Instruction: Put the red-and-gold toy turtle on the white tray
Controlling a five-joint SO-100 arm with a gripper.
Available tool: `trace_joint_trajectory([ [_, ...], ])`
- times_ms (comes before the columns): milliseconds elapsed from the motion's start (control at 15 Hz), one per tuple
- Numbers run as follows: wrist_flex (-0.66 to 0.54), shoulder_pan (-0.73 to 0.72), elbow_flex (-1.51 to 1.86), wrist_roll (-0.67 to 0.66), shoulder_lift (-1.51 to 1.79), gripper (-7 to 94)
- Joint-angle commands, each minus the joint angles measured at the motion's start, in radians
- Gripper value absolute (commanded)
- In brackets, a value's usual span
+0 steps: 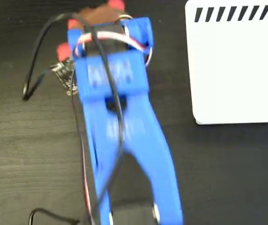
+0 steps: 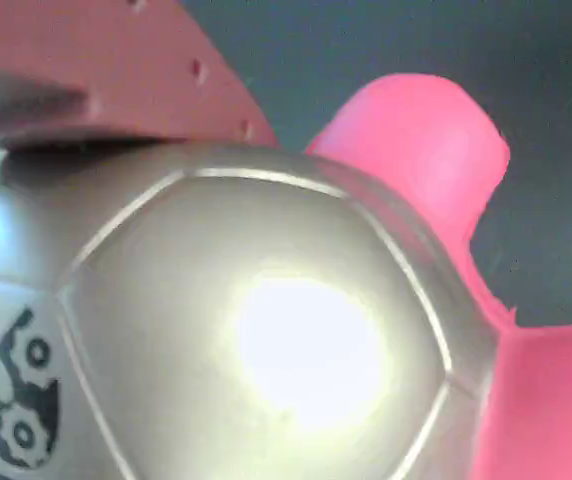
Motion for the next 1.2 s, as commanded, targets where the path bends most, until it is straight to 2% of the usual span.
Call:
trace_joint_trajectory([
  [0,0.037,0.074,-0.086,0.052,0.164,0],
  [333,0.089,0.341,-0.173,0.060,0.100,0],
  [600,0.268,0.497,-0.377,0.035,-0.063,0],
  [800,0.265,0.551,-0.491,0.040,-0.241,0],
  [1133,0.167,0.572,-0.488,0.048,-0.448,0],
])
